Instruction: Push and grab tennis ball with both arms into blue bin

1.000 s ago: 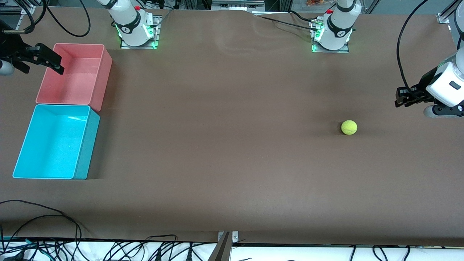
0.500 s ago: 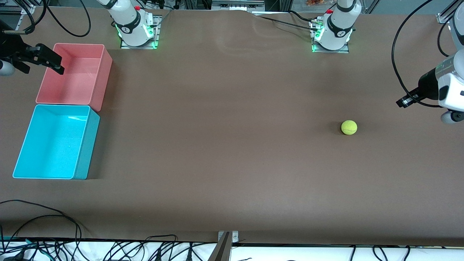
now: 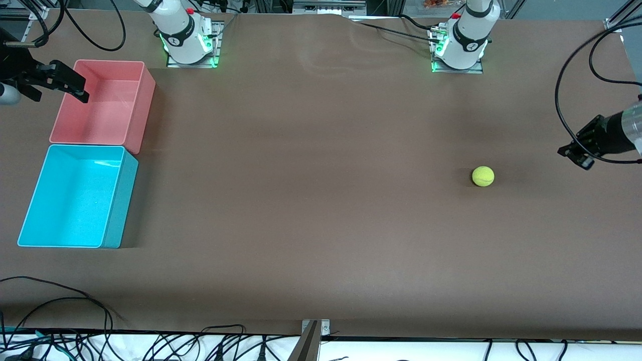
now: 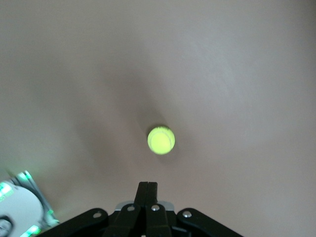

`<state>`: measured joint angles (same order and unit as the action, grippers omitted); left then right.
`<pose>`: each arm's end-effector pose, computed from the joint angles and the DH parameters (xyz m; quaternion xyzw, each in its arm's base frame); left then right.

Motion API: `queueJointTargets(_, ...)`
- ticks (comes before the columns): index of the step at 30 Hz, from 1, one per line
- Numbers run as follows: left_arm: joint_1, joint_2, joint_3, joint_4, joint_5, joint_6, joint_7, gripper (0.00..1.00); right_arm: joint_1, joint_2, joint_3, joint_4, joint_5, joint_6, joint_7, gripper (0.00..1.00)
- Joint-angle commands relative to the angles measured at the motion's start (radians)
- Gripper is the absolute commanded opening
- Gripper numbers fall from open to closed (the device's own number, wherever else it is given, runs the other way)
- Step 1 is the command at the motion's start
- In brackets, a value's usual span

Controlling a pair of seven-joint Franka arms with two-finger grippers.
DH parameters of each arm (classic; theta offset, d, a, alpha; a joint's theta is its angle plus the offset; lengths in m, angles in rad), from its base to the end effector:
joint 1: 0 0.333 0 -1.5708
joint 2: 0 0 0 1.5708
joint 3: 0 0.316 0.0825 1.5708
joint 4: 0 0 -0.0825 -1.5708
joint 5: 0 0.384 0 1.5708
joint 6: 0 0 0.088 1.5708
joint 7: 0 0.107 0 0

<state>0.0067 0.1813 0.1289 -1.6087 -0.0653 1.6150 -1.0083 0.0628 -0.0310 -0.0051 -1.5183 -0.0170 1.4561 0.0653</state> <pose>0.5948 0.0691 0.5062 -0.8352 -0.5427 0.0872 0.0178 0.5323 0.0287 0.6560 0.9998 -0.0046 -0.0151 0.0093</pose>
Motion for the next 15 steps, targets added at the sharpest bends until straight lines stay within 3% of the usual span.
queueJointTargets(1, -0.002, 0.053, -0.009, -0.040, 0.002, 0.094, -0.200, 0.00, -0.003, 0.006, 0.002, 0.020, -0.003, -0.011, -0.007, 1.00)
queueJointTargets(2, -0.002, 0.052, -0.009, -0.062, 0.005, 0.117, -0.219, 0.00, -0.003, 0.008, 0.002, 0.020, -0.003, -0.011, -0.007, 1.00)
queueJointTargets(3, -0.005, 0.052, -0.012, -0.154, 0.025, 0.210, -0.302, 0.00, -0.003, 0.013, 0.001, 0.020, -0.004, -0.013, -0.009, 1.00)
queueJointTargets(15, -0.001, 0.038, -0.012, -0.402, 0.078, 0.477, -0.414, 0.00, -0.003, 0.013, 0.001, 0.020, -0.005, -0.013, -0.009, 1.00)
